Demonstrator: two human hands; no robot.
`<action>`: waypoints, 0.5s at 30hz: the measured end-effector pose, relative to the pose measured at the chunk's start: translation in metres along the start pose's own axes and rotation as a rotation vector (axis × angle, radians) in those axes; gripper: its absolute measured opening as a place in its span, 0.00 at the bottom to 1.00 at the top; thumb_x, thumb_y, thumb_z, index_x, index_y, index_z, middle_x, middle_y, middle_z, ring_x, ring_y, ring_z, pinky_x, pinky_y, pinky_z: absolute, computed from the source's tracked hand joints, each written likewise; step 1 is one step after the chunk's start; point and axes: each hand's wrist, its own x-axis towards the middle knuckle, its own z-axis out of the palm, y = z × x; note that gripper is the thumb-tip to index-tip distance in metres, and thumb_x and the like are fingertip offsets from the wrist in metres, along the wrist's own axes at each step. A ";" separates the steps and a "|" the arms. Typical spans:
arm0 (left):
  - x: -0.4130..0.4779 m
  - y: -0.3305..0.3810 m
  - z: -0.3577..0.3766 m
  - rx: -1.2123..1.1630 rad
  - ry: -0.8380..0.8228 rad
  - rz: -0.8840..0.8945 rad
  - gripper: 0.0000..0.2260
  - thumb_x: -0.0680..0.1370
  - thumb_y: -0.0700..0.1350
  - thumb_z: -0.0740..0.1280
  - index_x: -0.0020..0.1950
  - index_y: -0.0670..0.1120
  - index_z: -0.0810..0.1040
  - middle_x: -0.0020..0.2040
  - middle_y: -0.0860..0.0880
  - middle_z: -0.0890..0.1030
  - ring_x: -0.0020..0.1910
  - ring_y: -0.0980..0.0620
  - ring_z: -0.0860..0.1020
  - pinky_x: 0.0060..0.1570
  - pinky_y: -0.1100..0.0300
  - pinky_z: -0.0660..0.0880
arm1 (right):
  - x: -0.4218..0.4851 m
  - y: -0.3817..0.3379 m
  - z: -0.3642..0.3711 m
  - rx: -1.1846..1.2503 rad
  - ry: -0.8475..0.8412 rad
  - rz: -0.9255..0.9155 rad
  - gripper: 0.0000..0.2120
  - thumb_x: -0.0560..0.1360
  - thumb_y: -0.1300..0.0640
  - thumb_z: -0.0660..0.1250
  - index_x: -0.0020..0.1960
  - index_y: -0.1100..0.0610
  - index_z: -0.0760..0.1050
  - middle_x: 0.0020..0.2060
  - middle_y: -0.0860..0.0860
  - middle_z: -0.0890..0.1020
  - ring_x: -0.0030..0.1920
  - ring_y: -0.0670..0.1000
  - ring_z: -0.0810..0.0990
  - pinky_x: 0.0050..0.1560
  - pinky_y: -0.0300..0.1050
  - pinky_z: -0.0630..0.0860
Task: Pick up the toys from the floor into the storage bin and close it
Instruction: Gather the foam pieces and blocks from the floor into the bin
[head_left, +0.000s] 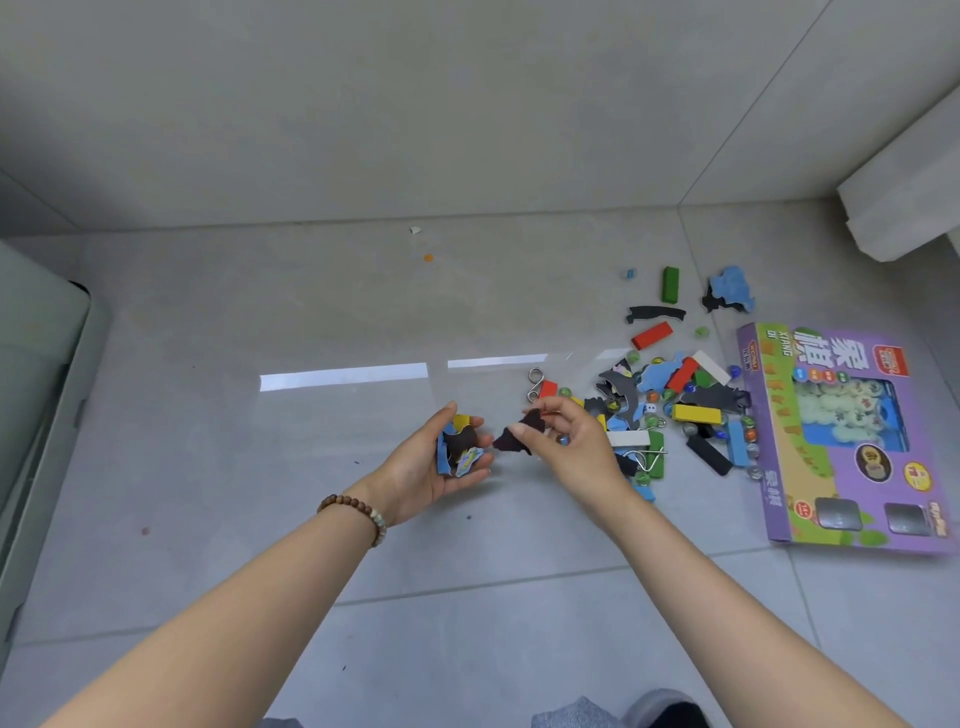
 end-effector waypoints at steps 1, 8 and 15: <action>0.001 0.000 0.006 0.017 -0.027 -0.014 0.19 0.80 0.57 0.58 0.58 0.44 0.76 0.52 0.42 0.80 0.46 0.47 0.81 0.48 0.54 0.81 | 0.001 -0.006 0.000 -0.009 -0.062 0.002 0.11 0.70 0.60 0.74 0.48 0.53 0.76 0.41 0.48 0.81 0.42 0.42 0.76 0.45 0.31 0.70; 0.007 -0.001 0.032 0.077 -0.027 0.054 0.06 0.77 0.46 0.66 0.52 0.47 0.77 0.45 0.48 0.77 0.41 0.54 0.78 0.36 0.65 0.79 | 0.034 -0.010 -0.043 -0.256 0.179 -0.076 0.10 0.70 0.57 0.73 0.51 0.55 0.79 0.31 0.48 0.70 0.32 0.44 0.69 0.38 0.37 0.68; 0.011 0.004 0.033 0.080 0.028 0.106 0.04 0.77 0.43 0.67 0.50 0.46 0.77 0.43 0.48 0.77 0.37 0.56 0.78 0.36 0.66 0.79 | 0.049 0.003 -0.048 -0.693 0.166 -0.072 0.11 0.72 0.51 0.71 0.54 0.50 0.81 0.42 0.44 0.74 0.42 0.44 0.72 0.42 0.40 0.69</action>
